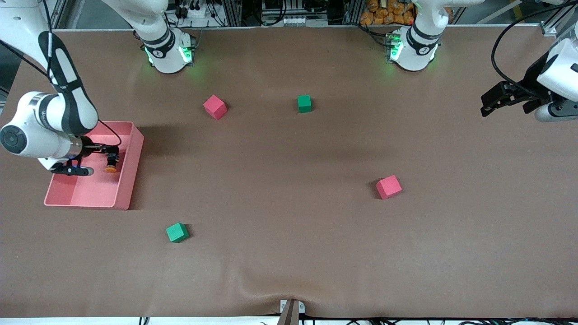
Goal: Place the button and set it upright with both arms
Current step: 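Lower the right gripper around the button base and close it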
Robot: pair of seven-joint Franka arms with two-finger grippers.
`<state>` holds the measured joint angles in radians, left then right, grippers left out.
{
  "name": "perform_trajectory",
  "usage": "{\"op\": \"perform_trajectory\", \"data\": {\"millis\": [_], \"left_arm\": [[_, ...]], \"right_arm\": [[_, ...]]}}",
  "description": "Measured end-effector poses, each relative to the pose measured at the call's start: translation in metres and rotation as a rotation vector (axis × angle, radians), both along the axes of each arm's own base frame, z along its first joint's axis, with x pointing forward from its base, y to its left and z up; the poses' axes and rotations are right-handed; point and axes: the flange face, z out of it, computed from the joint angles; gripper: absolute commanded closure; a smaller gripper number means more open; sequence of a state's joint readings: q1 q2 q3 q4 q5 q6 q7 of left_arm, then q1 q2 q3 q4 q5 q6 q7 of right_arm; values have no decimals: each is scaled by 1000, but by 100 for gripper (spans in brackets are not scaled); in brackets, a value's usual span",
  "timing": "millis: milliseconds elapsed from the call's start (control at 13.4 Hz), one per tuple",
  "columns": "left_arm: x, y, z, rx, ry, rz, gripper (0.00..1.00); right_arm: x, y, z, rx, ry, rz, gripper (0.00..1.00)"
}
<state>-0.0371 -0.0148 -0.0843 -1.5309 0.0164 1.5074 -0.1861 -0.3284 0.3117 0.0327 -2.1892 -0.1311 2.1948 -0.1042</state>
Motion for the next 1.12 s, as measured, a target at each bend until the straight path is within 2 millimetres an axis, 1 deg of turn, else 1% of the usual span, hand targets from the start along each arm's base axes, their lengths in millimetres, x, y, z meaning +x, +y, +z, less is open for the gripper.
{"op": "perform_trajectory", "data": {"millis": [372,521,670,1117], "left_arm": [[0,1,0,0,-1,1,0],[0,1,0,0,-1,2,0],[0,1,0,0,-1,3,0],[1,1,1,-1,-9,3,0]], "right_arm": [[-3,-1,-7,-4,-47,74,0],[-5,-14,-6,12,-66,128,0],[-9,-26,-6,22,-70,144,0],[-3,-21,-8,21,-95,161,0]]}}
